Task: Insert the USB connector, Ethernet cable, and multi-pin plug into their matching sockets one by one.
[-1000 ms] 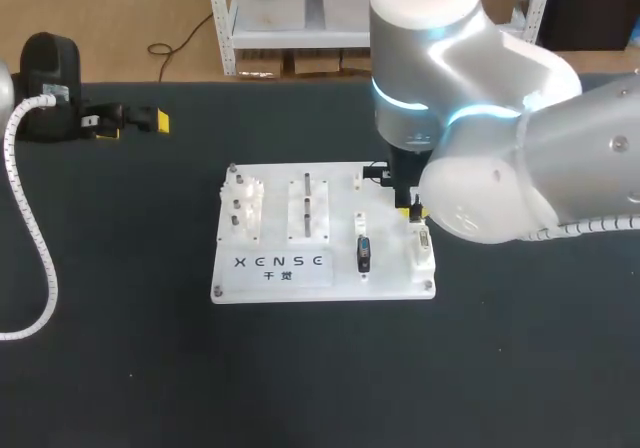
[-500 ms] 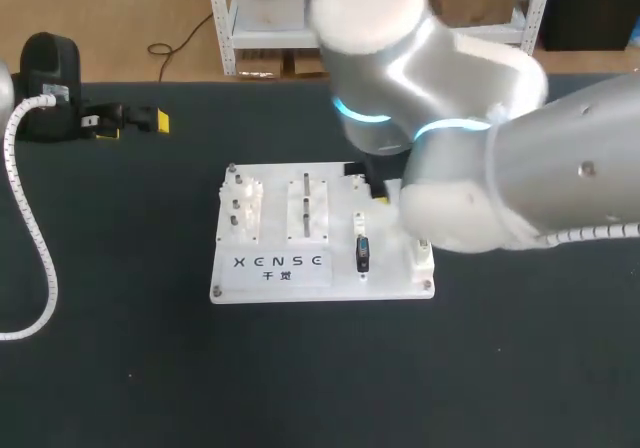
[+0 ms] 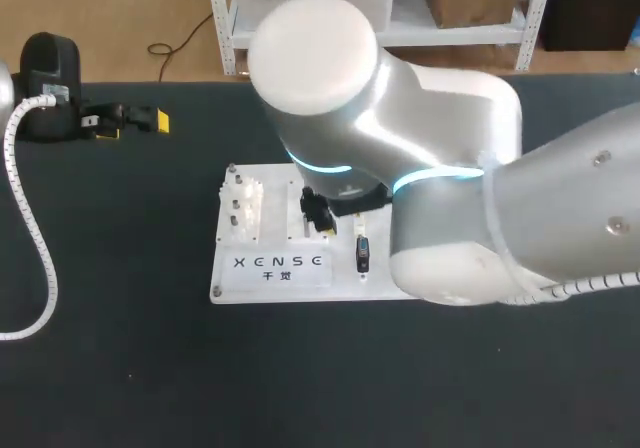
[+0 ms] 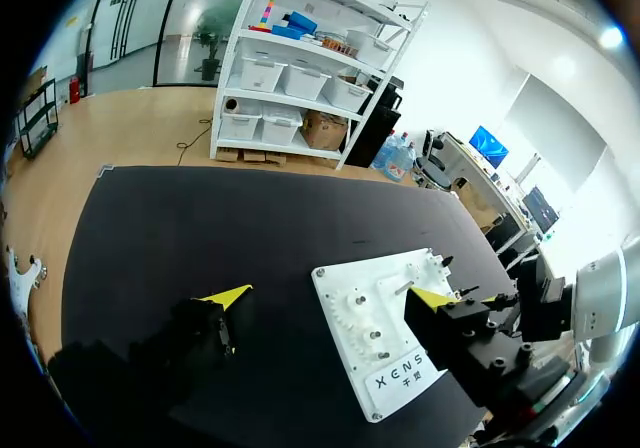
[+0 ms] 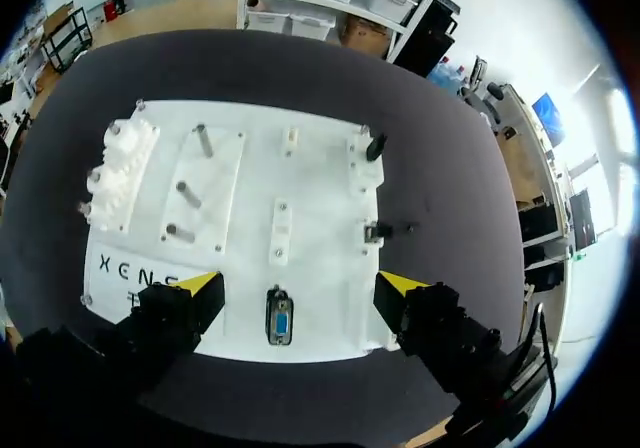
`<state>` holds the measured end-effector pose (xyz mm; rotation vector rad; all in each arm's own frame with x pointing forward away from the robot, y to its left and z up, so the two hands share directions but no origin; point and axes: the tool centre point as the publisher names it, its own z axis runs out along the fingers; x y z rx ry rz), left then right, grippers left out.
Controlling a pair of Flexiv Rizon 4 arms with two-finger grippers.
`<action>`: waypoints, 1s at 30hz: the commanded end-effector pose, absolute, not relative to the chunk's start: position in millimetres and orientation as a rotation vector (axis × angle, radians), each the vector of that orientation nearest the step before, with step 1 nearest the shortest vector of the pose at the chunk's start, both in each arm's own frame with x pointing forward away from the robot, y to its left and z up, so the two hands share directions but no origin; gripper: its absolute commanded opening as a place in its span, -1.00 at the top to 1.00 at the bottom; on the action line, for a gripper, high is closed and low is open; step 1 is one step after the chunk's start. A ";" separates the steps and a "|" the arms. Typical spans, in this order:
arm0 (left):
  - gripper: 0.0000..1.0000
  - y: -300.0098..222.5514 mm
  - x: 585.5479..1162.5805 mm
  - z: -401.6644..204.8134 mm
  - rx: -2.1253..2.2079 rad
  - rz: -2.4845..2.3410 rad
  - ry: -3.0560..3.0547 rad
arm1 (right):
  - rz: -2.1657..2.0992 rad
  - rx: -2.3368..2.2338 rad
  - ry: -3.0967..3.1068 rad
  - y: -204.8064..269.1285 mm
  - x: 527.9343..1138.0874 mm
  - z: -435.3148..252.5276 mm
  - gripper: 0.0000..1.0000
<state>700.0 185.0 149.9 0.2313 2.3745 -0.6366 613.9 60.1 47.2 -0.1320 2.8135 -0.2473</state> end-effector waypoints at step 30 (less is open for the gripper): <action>-1.00 184.9 700.0 149.9 0.231 -0.637 2.374 | -0.036 -0.038 3.114 66.7 600.1 7.5 0.43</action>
